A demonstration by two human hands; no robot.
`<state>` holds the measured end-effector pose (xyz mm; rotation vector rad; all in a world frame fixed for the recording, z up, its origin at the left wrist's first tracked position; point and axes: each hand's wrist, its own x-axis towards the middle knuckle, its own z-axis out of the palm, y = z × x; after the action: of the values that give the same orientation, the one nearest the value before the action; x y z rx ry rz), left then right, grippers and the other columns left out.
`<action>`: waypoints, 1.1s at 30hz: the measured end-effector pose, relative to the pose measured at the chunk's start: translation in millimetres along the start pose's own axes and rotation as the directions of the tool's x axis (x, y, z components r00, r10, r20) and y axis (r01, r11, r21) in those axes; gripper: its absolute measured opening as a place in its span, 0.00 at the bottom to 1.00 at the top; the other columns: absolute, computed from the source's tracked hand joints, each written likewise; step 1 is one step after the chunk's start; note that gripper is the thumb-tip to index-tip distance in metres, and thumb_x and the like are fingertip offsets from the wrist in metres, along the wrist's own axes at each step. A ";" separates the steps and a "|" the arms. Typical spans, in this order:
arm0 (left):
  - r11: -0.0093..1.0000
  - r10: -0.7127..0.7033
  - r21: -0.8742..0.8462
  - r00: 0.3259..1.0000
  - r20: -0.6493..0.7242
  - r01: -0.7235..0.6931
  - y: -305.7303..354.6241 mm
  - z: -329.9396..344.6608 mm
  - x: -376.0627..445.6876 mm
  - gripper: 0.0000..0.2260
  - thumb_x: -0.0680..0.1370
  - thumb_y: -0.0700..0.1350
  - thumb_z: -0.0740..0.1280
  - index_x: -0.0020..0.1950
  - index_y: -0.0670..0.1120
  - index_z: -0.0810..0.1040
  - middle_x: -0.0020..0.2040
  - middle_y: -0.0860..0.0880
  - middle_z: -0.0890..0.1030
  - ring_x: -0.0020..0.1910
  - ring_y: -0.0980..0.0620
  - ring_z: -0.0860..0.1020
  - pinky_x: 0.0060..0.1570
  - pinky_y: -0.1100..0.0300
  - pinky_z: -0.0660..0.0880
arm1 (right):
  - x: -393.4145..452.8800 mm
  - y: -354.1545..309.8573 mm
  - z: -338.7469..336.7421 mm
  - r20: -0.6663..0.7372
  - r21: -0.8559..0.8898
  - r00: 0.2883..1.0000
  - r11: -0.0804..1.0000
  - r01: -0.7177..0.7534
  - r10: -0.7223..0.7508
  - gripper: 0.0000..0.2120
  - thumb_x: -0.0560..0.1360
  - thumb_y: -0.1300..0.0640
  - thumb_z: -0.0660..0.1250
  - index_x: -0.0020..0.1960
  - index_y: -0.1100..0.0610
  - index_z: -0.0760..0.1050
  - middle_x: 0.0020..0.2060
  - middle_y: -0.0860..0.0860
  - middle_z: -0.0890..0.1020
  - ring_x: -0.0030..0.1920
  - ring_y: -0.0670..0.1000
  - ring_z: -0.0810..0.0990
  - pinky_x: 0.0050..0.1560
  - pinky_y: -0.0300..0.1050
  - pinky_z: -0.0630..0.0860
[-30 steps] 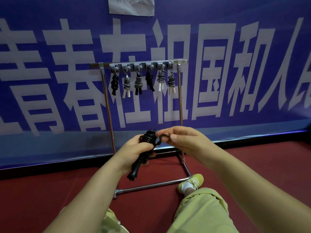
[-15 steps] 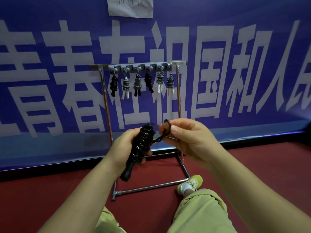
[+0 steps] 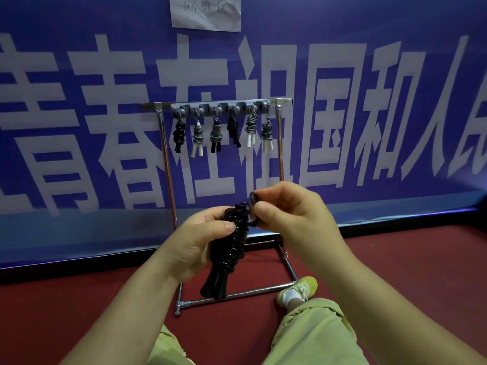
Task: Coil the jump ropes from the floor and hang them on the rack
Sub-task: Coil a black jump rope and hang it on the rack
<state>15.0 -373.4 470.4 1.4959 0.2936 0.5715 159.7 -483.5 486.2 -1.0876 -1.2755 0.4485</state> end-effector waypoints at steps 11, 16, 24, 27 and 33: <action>0.973 0.220 0.139 0.922 -0.317 -0.184 -2.3 7.9 -0.2 0.18 0.64 0.44 0.72 0.52 0.46 0.75 0.41 0.51 0.82 0.40 0.49 0.83 0.43 0.50 0.80 | 2.8 4.6 1.4 -0.005 -0.384 0.999 0.922 0.044 -0.050 0.04 0.77 0.55 0.67 0.45 0.47 0.75 0.37 0.37 0.81 0.44 0.33 0.77 0.42 0.27 0.71; 0.910 0.327 0.359 0.889 -0.322 -0.205 -3.0 15.4 1.8 0.17 0.67 0.46 0.72 0.53 0.48 0.72 0.42 0.49 0.79 0.40 0.50 0.81 0.41 0.56 0.81 | 4.9 7.8 5.9 0.028 -0.402 0.997 0.913 0.071 -0.065 0.02 0.77 0.54 0.67 0.47 0.47 0.77 0.42 0.44 0.82 0.45 0.46 0.80 0.48 0.49 0.78; 0.865 0.409 0.439 0.847 -0.339 -0.242 -10.7 20.5 4.2 0.15 0.66 0.49 0.69 0.51 0.53 0.71 0.44 0.51 0.78 0.44 0.50 0.80 0.44 0.51 0.81 | 15.4 16.9 2.6 -0.004 -0.307 1.000 0.951 -0.030 0.030 0.05 0.78 0.56 0.66 0.46 0.47 0.77 0.35 0.39 0.82 0.39 0.36 0.79 0.43 0.34 0.75; 0.858 0.430 0.437 0.843 -0.324 -0.270 -10.3 20.3 3.0 0.15 0.67 0.47 0.69 0.52 0.53 0.72 0.45 0.53 0.79 0.45 0.53 0.80 0.46 0.51 0.81 | 18.8 17.8 0.2 0.004 -0.289 0.998 0.955 -0.065 0.069 0.06 0.78 0.56 0.65 0.45 0.46 0.77 0.36 0.43 0.82 0.42 0.43 0.81 0.47 0.44 0.80; 0.866 0.450 0.381 0.838 -0.309 -0.324 -7.2 16.7 5.1 0.15 0.69 0.47 0.67 0.52 0.61 0.70 0.53 0.48 0.75 0.52 0.45 0.79 0.47 0.48 0.81 | 17.2 8.9 1.9 0.094 -0.164 0.994 0.986 -0.043 0.059 0.07 0.77 0.60 0.67 0.45 0.47 0.78 0.34 0.42 0.82 0.37 0.38 0.80 0.39 0.35 0.77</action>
<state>29.2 -384.8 465.4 1.7608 0.4015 1.2115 165.6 -465.0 487.8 -1.2495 -1.3920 0.4471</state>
